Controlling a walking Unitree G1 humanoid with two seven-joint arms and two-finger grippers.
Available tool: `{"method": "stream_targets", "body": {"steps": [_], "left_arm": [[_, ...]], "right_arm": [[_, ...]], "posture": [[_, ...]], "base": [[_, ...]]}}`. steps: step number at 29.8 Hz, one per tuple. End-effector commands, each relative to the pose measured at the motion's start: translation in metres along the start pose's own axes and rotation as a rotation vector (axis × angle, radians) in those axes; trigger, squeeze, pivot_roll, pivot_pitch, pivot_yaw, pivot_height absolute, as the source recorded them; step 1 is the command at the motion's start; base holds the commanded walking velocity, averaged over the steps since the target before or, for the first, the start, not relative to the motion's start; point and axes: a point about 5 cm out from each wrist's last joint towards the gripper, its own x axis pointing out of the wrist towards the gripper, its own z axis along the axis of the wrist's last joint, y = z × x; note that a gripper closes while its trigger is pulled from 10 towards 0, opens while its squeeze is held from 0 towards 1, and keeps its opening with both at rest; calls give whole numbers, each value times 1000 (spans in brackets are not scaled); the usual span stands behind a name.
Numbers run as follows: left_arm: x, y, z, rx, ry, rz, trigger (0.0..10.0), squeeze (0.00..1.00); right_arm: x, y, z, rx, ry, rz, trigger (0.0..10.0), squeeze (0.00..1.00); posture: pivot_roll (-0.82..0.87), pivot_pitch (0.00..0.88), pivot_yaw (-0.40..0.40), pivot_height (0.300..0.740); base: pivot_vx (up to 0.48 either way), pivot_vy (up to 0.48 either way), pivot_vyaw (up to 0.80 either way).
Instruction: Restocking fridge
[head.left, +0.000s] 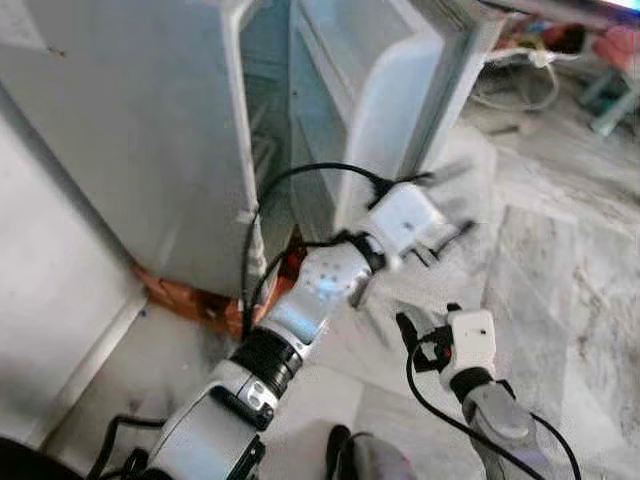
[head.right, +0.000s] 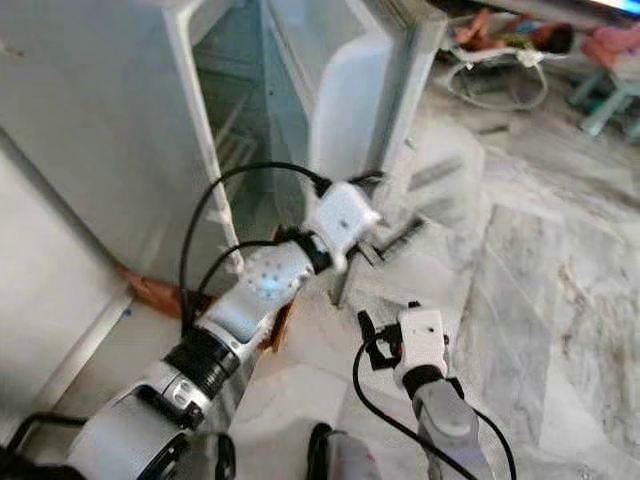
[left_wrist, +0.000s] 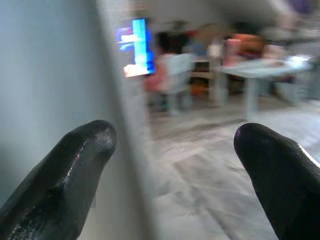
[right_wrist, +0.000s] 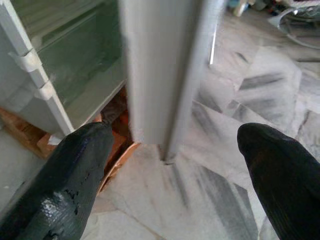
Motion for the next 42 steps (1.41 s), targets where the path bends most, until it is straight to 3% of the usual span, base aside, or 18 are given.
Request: {"method": "stream_targets", "body": {"steps": [1,4,6,7,8,9,11,15,19,31,38,42], "left_arm": [[12,-12,15,-60,-36,14,10000,0],[-3,12,0,-42,9,83,10000,0],[-10,18,-9,-50,27,113,10000,0],[-23,24,-20,-31,62,138,10000,0],[-23,24,-20,-31,62,138,10000,0],[-37,28,-32,-33,105,174,10000,0],[-46,29,-40,-41,129,191,10000,0],[-80,31,-62,-51,211,265,10000,0],[-93,29,-68,-51,234,290,10000,0],[-101,32,-63,-4,262,329,10000,0],[-137,34,-79,-22,363,410,10000,0],[-141,38,-83,-40,385,458,10000,0]], "right_arm": [[0,-2,-3,-3,15,-8,10000,0],[0,-1,-3,4,10,-7,10000,0],[0,-1,-2,9,6,-10,10000,0],[0,-1,-1,11,0,-14,10000,0],[0,-1,-1,11,0,-14,10000,0],[0,-1,-1,13,-3,-16,10000,0],[0,-1,-2,16,-2,-17,10000,0],[2,-2,-2,20,1,-25,10000,0],[4,-1,0,11,-3,-20,10000,0],[11,-4,5,0,-21,-23,10000,0],[13,-1,11,2,-39,-17,10000,0],[15,1,15,-5,-57,-10,10000,0]], "posture": [[73,141,-63,740],[78,140,-65,740],[77,139,-66,740],[77,139,-67,740],[77,139,-67,740],[79,139,-70,740],[79,140,-71,740],[87,142,-75,740],[96,143,-81,740],[130,161,-78,740],[124,178,-86,740],[120,170,-90,740]], "base": [[0,0,0],[0,0,0],[0,0,0],[0,-382,0],[0,-382,0],[0,-465,0],[0,-465,0],[0,-465,0],[0,-463,0],[40,-432,-133],[324,-346,-800],[417,-129,-644]]}}
